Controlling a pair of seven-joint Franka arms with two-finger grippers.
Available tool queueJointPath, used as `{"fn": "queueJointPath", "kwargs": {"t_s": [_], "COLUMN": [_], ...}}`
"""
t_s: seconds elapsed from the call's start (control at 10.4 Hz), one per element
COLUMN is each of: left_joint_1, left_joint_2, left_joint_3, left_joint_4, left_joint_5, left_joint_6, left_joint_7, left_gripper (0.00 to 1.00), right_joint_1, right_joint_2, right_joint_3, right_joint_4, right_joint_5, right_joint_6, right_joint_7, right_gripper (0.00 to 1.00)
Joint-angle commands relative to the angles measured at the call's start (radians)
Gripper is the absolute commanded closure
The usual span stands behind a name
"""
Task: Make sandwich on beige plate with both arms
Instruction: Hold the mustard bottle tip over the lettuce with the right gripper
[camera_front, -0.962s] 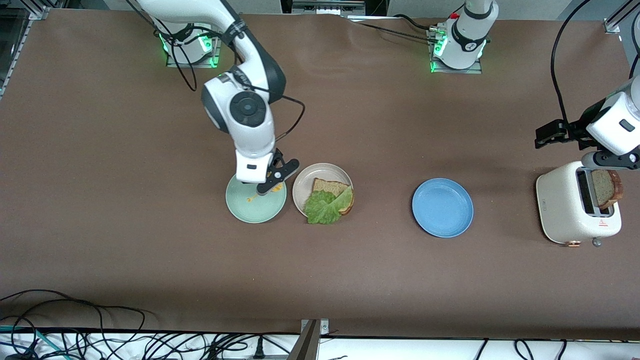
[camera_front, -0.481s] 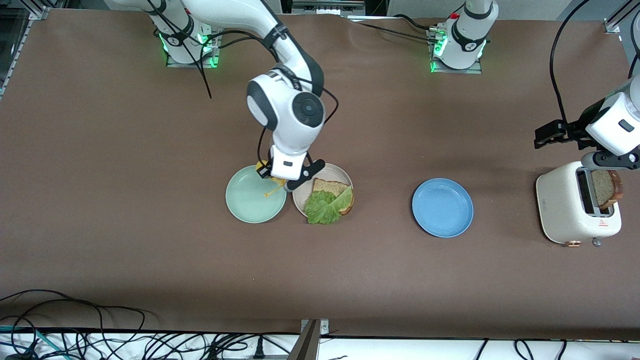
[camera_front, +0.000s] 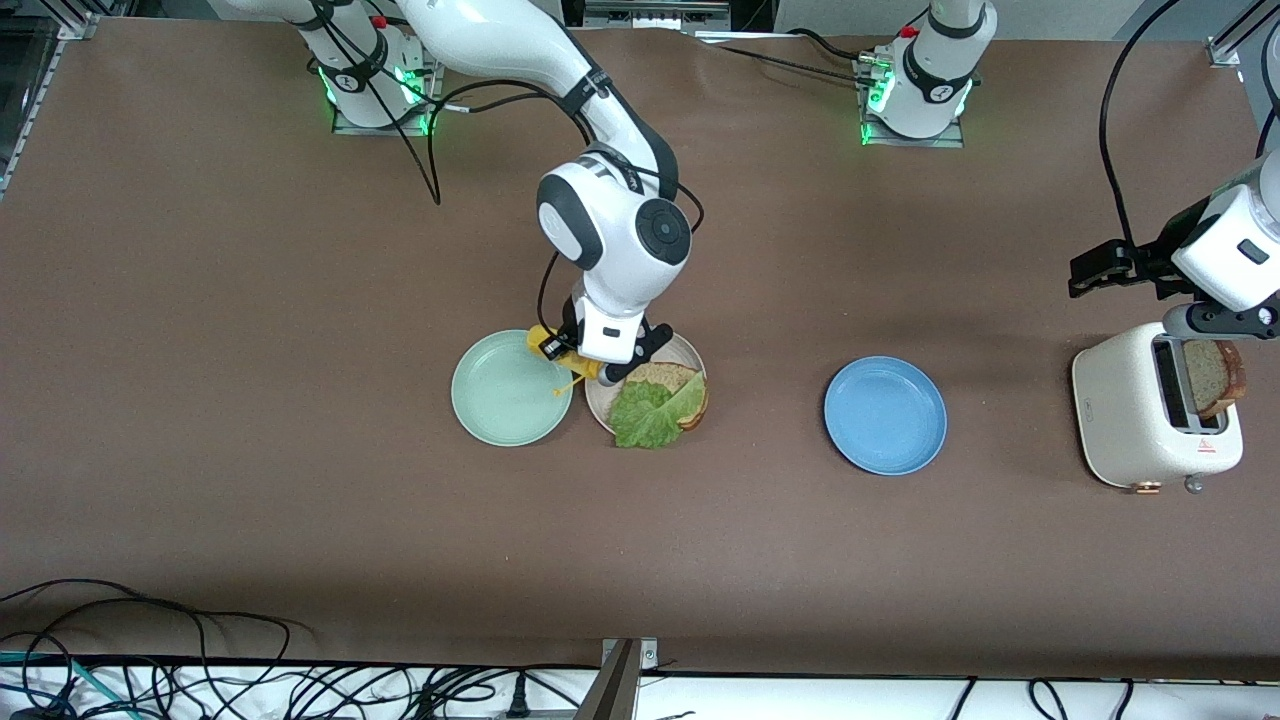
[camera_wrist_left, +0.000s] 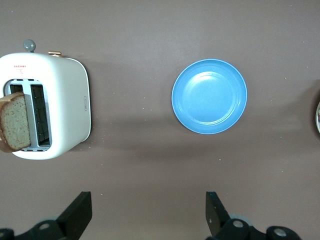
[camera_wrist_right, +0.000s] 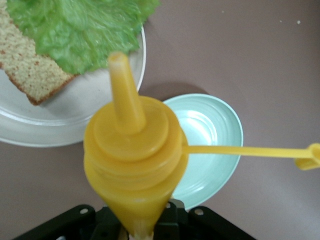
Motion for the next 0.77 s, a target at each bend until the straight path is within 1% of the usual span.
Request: {"fn": "queueJointPath", "kwargs": {"t_s": [0.0, 0.19, 0.38, 0.48, 0.67], "left_joint_1": [0.008, 0.005, 0.004, 0.008, 0.007], "left_joint_2": [-0.011, -0.011, -0.011, -0.011, -0.013], "left_joint_3": [0.002, 0.0, -0.001, 0.002, 0.002], "left_joint_4": [0.001, -0.001, -0.001, 0.001, 0.001], "left_joint_5": [0.002, 0.002, 0.002, 0.002, 0.002], "left_joint_6": [0.006, 0.012, 0.01, 0.01, 0.01], "left_joint_7": [-0.009, -0.009, -0.01, -0.009, -0.01], "left_gripper": [0.0, 0.0, 0.0, 0.0, 0.0], "right_joint_1": [0.017, 0.018, 0.02, 0.02, 0.02], "right_joint_2": [0.073, 0.09, 0.107, 0.121, 0.127], "right_joint_3": [-0.018, -0.016, -0.018, -0.022, -0.024], "right_joint_4": [0.096, 0.106, 0.109, 0.133, 0.144], "right_joint_5": [0.011, 0.013, 0.013, 0.013, 0.011], "right_joint_6": [-0.041, -0.042, -0.05, -0.064, -0.102], "right_joint_7": [-0.001, -0.009, -0.085, -0.119, -0.167], "right_gripper": [1.0, 1.0, 1.0, 1.0, 1.0]}}
